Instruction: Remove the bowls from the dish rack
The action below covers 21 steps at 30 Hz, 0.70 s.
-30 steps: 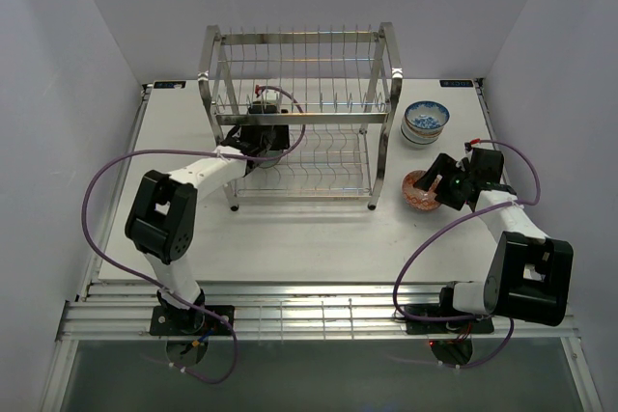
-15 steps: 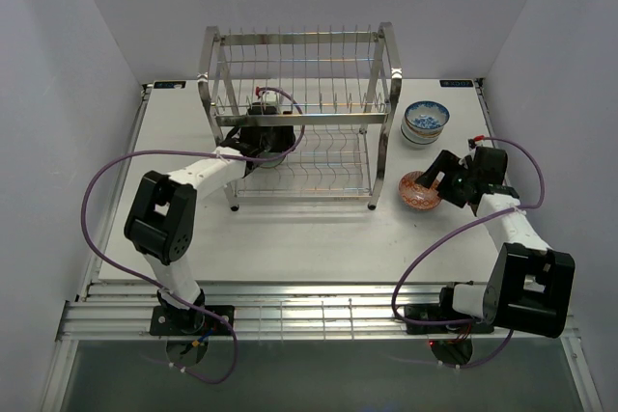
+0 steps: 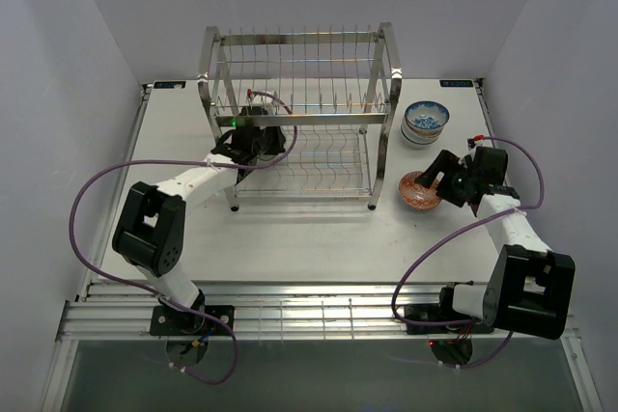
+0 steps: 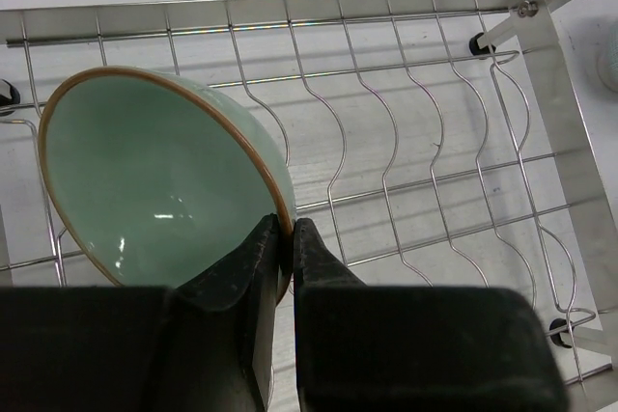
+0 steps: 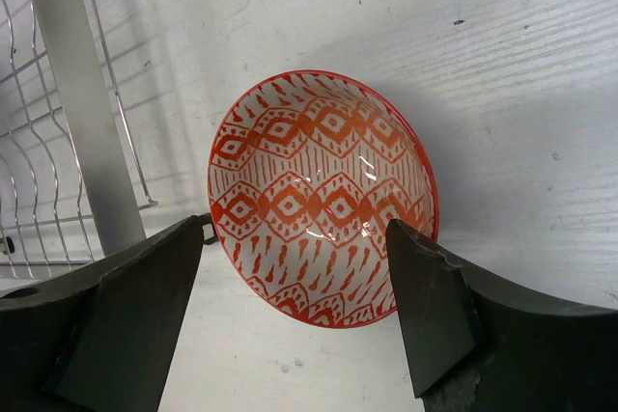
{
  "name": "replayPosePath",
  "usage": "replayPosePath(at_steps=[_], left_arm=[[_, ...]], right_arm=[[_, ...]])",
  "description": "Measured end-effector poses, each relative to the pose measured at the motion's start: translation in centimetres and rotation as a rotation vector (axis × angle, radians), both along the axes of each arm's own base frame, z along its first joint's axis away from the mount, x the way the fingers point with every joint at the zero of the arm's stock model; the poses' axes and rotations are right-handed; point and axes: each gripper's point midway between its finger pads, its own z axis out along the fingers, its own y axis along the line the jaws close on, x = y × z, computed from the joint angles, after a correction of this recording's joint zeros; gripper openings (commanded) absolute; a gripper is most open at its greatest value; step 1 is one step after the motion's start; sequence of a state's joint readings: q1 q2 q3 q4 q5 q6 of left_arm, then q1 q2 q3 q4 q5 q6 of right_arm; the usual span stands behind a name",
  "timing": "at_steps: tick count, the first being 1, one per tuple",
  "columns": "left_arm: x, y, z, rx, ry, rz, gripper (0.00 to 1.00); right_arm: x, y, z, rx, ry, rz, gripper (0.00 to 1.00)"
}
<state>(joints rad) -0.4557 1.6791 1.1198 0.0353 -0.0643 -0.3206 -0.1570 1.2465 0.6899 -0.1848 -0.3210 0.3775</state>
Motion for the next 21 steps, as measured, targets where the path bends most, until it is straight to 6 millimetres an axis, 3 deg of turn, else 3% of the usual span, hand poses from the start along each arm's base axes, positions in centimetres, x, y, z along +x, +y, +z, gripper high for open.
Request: replayPosePath(at_steps=[8, 21], left_arm=[[-0.8, -0.3, -0.3, -0.010, 0.017, -0.037, 0.00], [-4.7, -1.3, -0.4, -0.029, 0.075, -0.180, 0.00]], right_arm=[[0.0, 0.1, 0.2, 0.002, -0.006, 0.003, 0.82], [0.0, 0.1, 0.5, 0.001, -0.017, 0.003, 0.82]])
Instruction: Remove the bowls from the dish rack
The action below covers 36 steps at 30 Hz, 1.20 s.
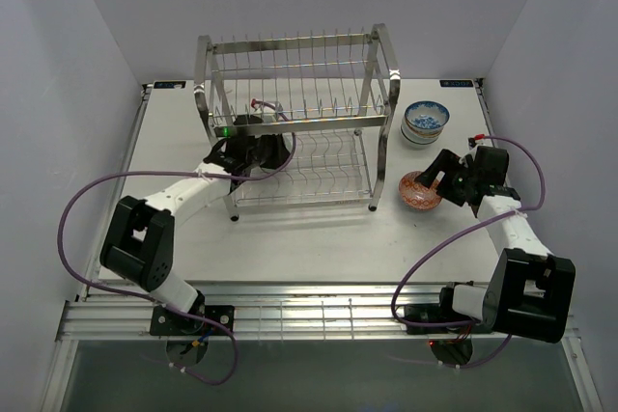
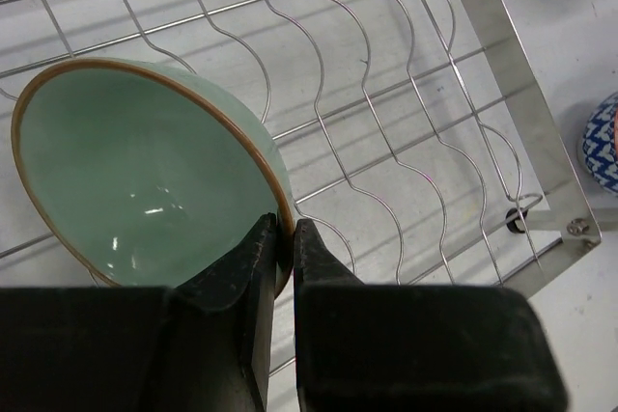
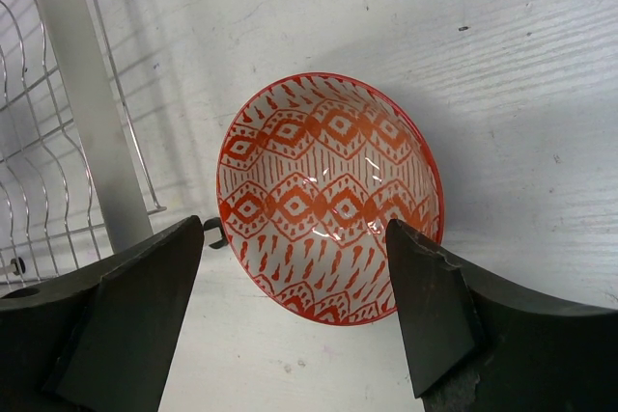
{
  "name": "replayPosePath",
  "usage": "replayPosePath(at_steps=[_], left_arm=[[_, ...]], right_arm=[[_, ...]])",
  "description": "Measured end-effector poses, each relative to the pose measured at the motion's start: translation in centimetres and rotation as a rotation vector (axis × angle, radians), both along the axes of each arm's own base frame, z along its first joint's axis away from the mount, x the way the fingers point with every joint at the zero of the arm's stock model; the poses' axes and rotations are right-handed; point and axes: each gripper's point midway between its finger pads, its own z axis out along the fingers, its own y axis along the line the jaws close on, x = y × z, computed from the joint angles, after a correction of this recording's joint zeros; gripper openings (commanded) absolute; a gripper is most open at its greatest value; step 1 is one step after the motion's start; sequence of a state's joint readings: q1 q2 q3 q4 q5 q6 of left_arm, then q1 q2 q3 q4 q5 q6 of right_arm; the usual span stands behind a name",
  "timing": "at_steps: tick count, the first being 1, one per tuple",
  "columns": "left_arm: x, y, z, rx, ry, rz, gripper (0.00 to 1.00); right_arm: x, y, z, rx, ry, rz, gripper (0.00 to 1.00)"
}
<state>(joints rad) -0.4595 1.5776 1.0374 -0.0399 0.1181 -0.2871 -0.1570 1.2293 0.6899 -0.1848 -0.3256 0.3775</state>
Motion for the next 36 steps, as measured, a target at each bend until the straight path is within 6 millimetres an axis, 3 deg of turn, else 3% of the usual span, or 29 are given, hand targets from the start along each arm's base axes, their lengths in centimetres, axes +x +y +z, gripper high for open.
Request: replayPosePath(at_steps=[10, 36], left_arm=[[-1.8, 0.1, -0.5, 0.045, -0.001, -0.088, 0.00], [-0.2, -0.5, -0.4, -0.065, -0.131, -0.009, 0.00]], right_arm=[[0.0, 0.0, 0.2, -0.002, -0.008, 0.000, 0.82], [-0.6, 0.2, -0.4, 0.008, 0.009, 0.007, 0.82]])
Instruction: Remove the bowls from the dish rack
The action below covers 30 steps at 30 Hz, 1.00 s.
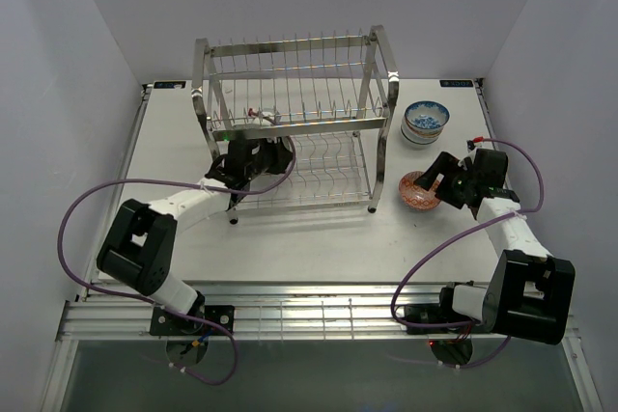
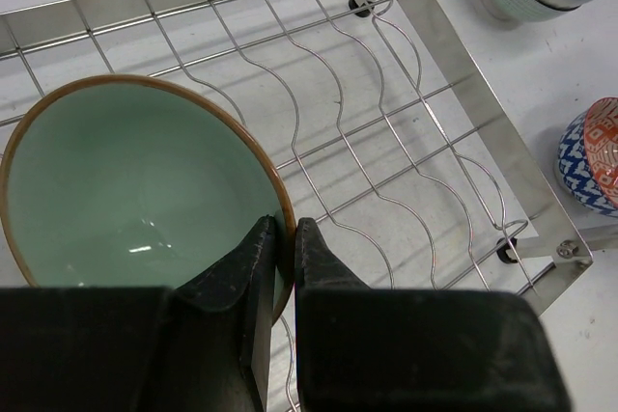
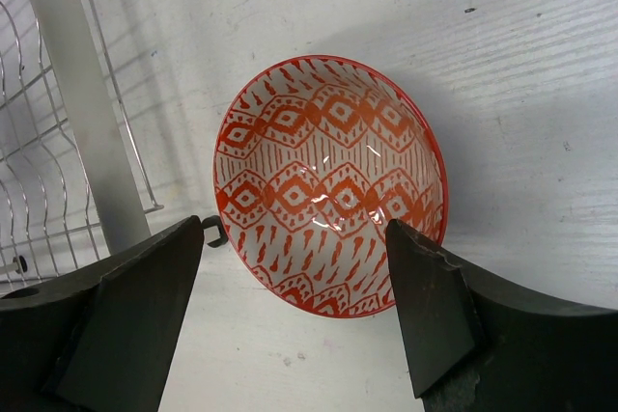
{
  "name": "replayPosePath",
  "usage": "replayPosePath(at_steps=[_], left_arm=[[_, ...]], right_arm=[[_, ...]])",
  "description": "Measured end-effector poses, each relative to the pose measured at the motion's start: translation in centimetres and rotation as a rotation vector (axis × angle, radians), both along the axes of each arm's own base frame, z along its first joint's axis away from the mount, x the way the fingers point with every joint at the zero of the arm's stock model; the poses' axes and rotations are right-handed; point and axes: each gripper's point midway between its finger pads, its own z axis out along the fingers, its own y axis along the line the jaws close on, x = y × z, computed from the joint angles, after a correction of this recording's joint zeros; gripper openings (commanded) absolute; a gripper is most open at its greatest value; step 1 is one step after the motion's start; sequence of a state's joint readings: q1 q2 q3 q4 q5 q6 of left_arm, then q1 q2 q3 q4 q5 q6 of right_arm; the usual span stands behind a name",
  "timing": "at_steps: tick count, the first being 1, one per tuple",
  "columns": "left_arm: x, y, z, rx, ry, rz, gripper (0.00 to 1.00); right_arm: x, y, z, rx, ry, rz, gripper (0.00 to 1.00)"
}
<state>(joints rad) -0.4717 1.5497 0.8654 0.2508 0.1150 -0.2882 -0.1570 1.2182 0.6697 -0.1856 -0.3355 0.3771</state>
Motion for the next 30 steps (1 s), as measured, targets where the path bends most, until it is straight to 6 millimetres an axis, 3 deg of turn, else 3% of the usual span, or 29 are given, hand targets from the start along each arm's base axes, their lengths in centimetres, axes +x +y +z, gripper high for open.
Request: replayPosePath(at_steps=[11, 30], left_arm=[[-0.4, 0.1, 0.3, -0.032, -0.029, 0.024, 0.00], [-6.6, 1.5, 0.5, -0.004, -0.015, -0.020, 0.00]], right_arm=[[0.0, 0.1, 0.0, 0.006, -0.002, 0.004, 0.82], [-0.2, 0.0, -0.3, 0.011, 0.007, 0.001, 0.82]])
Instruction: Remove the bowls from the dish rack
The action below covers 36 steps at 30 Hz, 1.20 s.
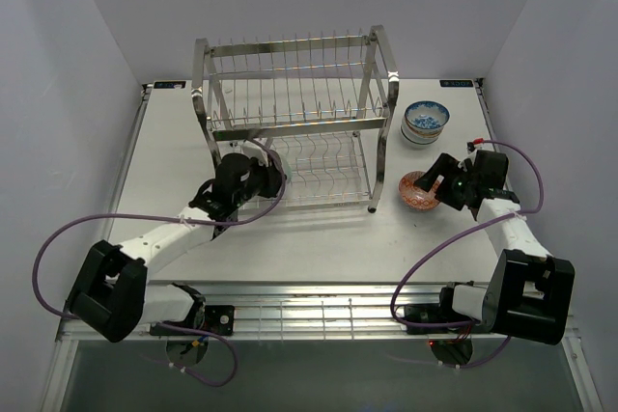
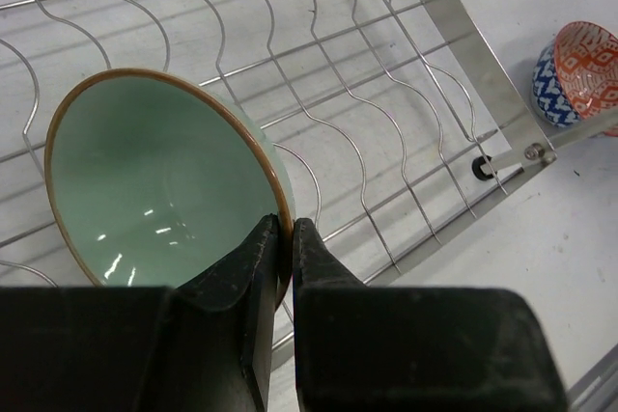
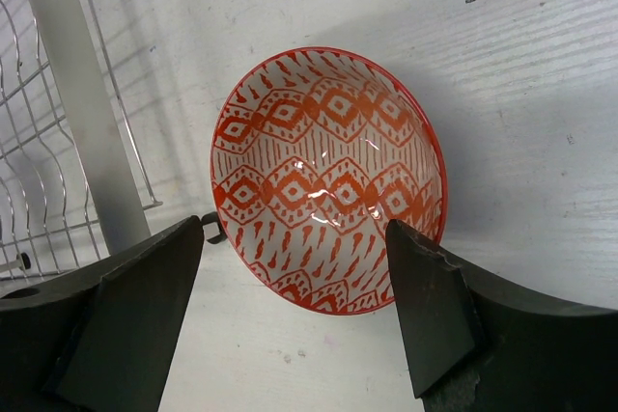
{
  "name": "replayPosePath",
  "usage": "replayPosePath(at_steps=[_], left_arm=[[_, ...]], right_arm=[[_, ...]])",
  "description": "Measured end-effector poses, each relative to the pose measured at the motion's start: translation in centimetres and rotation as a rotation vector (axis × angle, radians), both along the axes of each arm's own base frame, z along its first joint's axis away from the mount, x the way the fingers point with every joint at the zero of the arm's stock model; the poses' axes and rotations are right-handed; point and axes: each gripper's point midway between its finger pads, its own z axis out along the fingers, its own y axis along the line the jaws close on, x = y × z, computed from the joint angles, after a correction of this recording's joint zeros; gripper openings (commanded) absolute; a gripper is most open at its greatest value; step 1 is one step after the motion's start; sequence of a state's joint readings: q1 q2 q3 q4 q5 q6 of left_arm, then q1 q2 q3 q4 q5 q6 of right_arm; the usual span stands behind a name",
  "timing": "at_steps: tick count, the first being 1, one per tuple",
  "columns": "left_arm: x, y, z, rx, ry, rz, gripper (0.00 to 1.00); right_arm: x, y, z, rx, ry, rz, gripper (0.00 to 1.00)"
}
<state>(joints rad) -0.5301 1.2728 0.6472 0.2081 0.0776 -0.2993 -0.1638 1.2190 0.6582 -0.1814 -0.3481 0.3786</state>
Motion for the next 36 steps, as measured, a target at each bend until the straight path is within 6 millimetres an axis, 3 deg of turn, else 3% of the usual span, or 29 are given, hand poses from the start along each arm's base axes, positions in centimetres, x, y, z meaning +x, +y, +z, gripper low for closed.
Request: replayPosePath(at_steps=[14, 22, 29, 36], left_arm=[[-4.5, -1.2, 0.3, 0.077, 0.024, -0.128, 0.00], [-5.4, -1.5, 1.1, 0.140, -0.001, -0.184, 0.00], [-6.1, -2.0, 2.2, 0.190, -0.006, -0.241, 0.00], [-7.9, -2.1, 2.5, 0.253, 0.048, -0.331, 0.00]], right_arm=[[0.0, 0.4, 1.7, 0.011, -0.054, 0.011, 0.80], [-0.1, 0.5, 3.6, 0.011, -0.117, 0.012, 0.77], [-0.2, 0.7, 4.0, 0.017, -0.130, 0.021, 0.76], [-0.9, 1.3, 5.7, 0.019, -0.177, 0.032, 0.71]])
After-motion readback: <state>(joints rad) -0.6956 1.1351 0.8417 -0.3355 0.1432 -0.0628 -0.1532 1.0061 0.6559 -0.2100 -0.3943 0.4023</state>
